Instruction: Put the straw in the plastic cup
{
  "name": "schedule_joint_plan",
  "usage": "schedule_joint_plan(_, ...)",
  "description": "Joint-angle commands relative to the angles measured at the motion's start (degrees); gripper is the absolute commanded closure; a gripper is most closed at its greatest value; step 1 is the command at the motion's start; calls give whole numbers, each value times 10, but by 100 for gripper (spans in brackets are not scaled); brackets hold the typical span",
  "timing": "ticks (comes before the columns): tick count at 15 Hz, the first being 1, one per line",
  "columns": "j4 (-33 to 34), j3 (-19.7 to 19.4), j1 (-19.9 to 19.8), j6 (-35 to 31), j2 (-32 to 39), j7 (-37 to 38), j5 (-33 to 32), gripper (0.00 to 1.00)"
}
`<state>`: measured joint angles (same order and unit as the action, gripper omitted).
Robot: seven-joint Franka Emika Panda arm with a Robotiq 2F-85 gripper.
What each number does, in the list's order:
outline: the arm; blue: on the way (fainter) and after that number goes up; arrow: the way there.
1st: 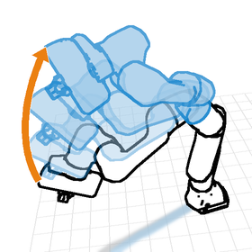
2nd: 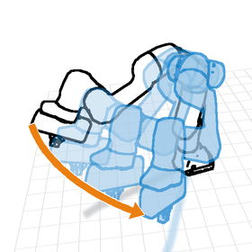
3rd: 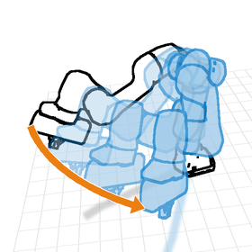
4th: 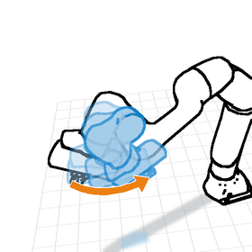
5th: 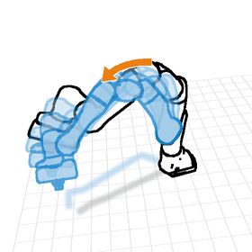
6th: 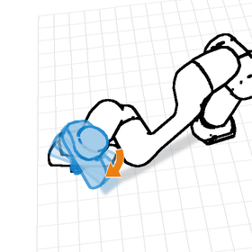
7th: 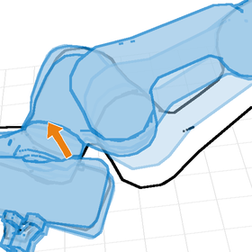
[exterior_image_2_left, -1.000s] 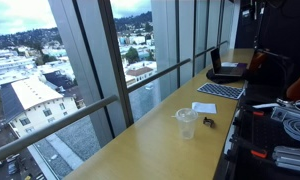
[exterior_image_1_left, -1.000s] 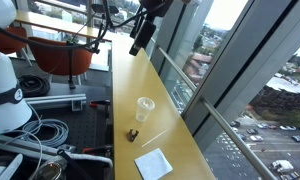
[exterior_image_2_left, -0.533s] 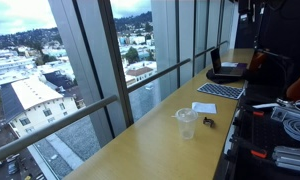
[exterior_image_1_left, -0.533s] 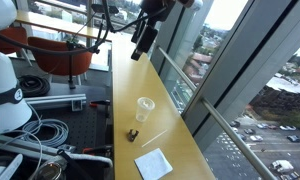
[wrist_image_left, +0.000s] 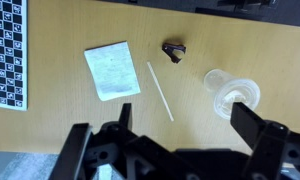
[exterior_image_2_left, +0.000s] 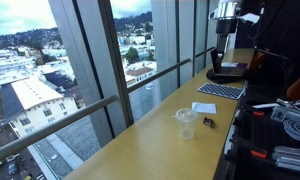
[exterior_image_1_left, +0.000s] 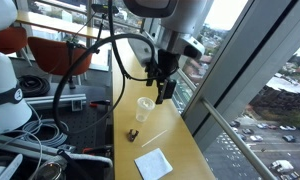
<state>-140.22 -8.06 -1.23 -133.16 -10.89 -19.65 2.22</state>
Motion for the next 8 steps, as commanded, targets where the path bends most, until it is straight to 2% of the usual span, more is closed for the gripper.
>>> schedule_joint_plan(1, 10, 13, 13, -111, 89, -59, 18, 0)
schedule_joint_plan(4, 33, 37, 14, -164, 149, -77, 23, 0)
schedule_joint_plan(5, 38, 45, 11, -155, 146, -86, 29, 0)
schedule_joint_plan(6, 16, 46, 3, -154, 136, -59, 13, 0)
schedule_joint_plan(8, 32, 54, 3, -154, 151, -64, 15, 0)
